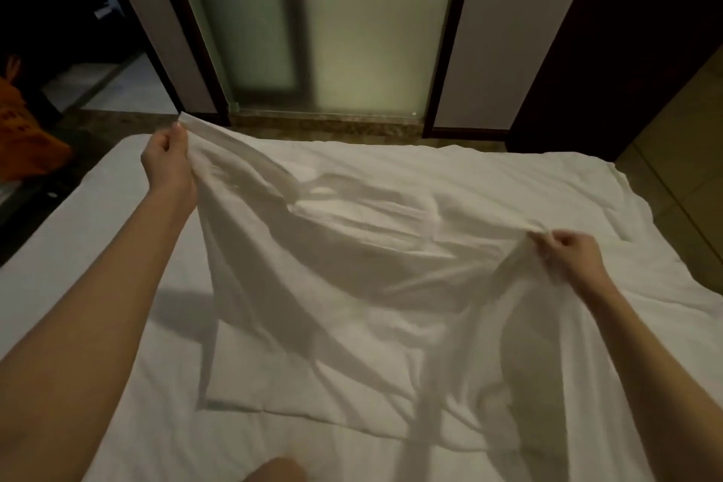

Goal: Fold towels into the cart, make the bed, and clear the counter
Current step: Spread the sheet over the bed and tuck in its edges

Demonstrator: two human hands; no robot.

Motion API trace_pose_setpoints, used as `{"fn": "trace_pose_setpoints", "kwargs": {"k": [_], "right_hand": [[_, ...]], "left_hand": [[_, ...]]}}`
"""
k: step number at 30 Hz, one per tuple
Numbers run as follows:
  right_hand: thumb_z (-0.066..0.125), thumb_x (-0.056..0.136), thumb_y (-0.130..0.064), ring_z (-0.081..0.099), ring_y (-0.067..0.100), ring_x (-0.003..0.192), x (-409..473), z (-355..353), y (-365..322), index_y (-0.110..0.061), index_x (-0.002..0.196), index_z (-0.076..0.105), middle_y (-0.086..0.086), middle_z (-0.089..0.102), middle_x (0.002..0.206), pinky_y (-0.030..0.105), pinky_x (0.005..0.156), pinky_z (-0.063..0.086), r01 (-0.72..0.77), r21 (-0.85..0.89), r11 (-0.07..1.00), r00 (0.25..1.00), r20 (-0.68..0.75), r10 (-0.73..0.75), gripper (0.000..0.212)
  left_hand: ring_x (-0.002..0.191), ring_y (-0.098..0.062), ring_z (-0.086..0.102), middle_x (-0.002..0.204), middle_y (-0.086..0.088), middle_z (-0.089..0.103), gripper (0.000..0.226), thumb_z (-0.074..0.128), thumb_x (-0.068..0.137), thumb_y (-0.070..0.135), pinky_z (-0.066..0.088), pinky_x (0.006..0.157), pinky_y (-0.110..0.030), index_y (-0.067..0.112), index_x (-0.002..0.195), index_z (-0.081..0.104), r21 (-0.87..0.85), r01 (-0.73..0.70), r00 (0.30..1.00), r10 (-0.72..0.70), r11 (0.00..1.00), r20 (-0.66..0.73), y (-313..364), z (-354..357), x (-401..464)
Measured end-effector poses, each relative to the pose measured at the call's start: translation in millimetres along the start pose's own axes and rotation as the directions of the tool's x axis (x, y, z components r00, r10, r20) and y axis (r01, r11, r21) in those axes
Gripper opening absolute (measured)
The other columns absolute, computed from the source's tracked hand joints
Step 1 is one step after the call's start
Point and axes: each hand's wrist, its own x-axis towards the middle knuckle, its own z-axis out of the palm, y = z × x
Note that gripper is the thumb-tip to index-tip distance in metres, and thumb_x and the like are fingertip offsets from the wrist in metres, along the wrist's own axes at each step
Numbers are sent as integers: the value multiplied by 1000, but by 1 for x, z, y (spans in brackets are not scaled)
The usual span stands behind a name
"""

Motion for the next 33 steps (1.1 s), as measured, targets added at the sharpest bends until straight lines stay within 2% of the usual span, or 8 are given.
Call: {"fn": "trace_pose_setpoints", "kwargs": {"k": [5, 9, 12, 18, 23, 27, 30, 33], "right_hand": [[62, 90, -33, 37, 21, 54, 31, -25, -44, -3, 60, 54, 9, 39, 56, 28, 44, 28, 106, -177, 978, 993, 70, -94, 43], [64, 90, -25, 42, 16, 52, 54, -53, -71, -4, 71, 65, 9, 50, 58, 15, 44, 35, 172, -231, 958, 984, -4, -178, 29], [62, 91, -22, 39, 16, 50, 71, -54, -91, -6, 62, 58, 5, 45, 53, 17, 40, 32, 177, -219, 960, 982, -31, -188, 34], [59, 92, -21, 47, 27, 63, 104, -22, -75, 4, 73, 65, 15, 54, 65, 34, 56, 30, 111, -279, 954, 993, 2, -115, 31], [59, 90, -12, 43, 25, 62, 154, 13, -47, -3, 66, 59, 11, 50, 61, 32, 54, 32, 56, -349, 936, 997, 75, -32, 26], [58, 91, -8, 47, 28, 72, 196, 48, -34, -3, 71, 59, 6, 49, 58, 23, 56, 32, 29, -378, 925, 998, 64, -5, 20], [59, 91, -9, 54, 32, 81, 232, 77, -29, 6, 91, 69, 19, 62, 78, 36, 58, 26, -14, -375, 927, 999, 38, 30, 18], [59, 91, -8, 56, 38, 102, 272, 111, -32, 9, 106, 66, 27, 65, 104, 30, 71, 32, -3, -384, 923, 999, 30, 15, 24]], "left_hand": [[92, -12, 50, 82, 11, 51, 26, 48, 98, 31, 46, 86, -23, 30, 73, 49, -9, 16, 996, -17, 1000, -84, -8, 6, 8], [89, -14, 50, 81, 8, 52, 25, 47, 98, 33, 45, 80, -24, 29, 74, 51, -16, 0, 997, -1, 1000, -77, 5, 3, 32], [89, -13, 51, 82, 7, 53, 22, 50, 97, 32, 46, 82, -23, 27, 76, 52, -91, 16, 996, -24, 996, -91, 11, 20, 44], [99, -17, 52, 107, -3, 57, 19, 49, 96, 36, 43, 85, -25, 20, 101, 57, 59, 167, 985, -164, 984, -42, -38, 43, 61], [69, -8, 42, 74, 6, 47, 28, 53, 95, 32, 38, 75, -25, 22, 69, 51, 125, 228, 973, -223, 966, -54, -89, 62, 96], [86, -14, 46, 78, 6, 49, 18, 54, 96, 30, 46, 72, -23, 13, 90, 57, 96, 253, 967, -250, 963, -40, -122, 85, 136], [91, -16, 46, 90, 0, 48, 17, 56, 95, 27, 55, 65, -21, 9, 93, 55, 37, 290, 956, -288, 956, -48, -143, 110, 168], [90, -15, 50, 98, -3, 47, 15, 57, 95, 22, 58, 67, -24, 8, 90, 56, -54, 351, 931, -355, 935, -84, -164, 132, 204]]}}
